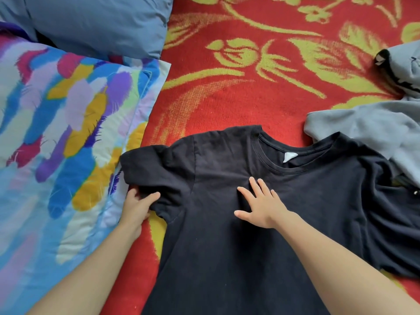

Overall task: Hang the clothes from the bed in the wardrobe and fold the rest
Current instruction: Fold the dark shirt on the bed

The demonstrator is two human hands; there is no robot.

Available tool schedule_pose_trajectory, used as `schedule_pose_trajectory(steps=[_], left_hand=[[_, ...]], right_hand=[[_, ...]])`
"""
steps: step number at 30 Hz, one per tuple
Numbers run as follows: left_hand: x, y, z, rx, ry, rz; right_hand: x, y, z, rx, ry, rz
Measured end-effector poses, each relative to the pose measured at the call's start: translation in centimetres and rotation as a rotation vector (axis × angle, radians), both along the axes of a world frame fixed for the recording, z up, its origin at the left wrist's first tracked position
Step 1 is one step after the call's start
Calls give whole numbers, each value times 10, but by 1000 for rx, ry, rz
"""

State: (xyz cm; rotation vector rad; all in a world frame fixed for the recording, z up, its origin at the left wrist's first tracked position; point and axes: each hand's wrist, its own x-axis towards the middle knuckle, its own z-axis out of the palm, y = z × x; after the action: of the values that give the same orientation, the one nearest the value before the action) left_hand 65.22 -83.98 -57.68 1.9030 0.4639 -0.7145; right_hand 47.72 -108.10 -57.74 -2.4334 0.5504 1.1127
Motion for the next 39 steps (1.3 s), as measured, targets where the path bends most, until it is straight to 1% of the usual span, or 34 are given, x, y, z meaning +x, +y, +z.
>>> schedule_pose_trajectory(steps=[1,3,5,7,10,12,15,16,18,20,21,22,23,24,26,27,28,29,30,31,33,34,35,36,39], left_hand=[[2,0,0,17,24,41],[10,-3,0,49,102,210],[16,1,3,33,158,386],[10,15,8,-46,166,546],[-8,41,11,-157,206,673],[-11,47,9,-183,277,698],[-2,36,13,-308,396,755],[2,32,15,-308,426,724],[8,27,18,-212,460,646],[9,25,23,-81,425,614],[9,24,25,-37,355,623],[8,20,27,-22,227,619],[4,15,32,14,34,568],[-3,9,38,79,-190,427],[-27,-8,54,176,-682,-24],[-44,-19,59,167,-896,-294],[-61,-27,60,163,-1041,-551],[-78,-36,58,185,-1095,-798],[-94,-46,56,254,-1041,-1031],[-109,-52,51,381,-891,-1215],[-129,-52,34,601,-632,-1407],[-133,-50,28,648,-557,-1426],[-135,-46,24,690,-526,-1429],[-135,-43,20,724,-513,-1438],[-132,-29,11,786,-443,-1522]], right_hand=[[2,1,1,2,2,-5],[4,1,2,6,7,-19],[4,1,3,9,15,-36],[4,1,4,1,24,-34],[5,2,5,-11,27,-29],[6,3,5,-13,27,-33],[7,1,4,-25,23,-35],[6,1,2,-27,22,-34],[6,1,1,-28,20,-33],[7,1,1,-12,18,-44],[8,0,2,8,12,-65],[8,-1,4,34,-3,-102],[7,-2,7,66,-39,-160],[6,-2,10,104,-101,-237],[0,0,14,158,-304,-447],[-5,0,18,160,-412,-559],[-10,1,19,147,-496,-655],[-16,0,21,127,-548,-735],[-21,0,22,113,-574,-801],[-26,0,23,117,-580,-861],[-33,0,24,172,-559,-969],[-35,2,24,202,-545,-1002],[-36,5,23,207,-536,-1002],[-37,7,22,169,-528,-957],[-41,17,21,-10,-412,-658]])
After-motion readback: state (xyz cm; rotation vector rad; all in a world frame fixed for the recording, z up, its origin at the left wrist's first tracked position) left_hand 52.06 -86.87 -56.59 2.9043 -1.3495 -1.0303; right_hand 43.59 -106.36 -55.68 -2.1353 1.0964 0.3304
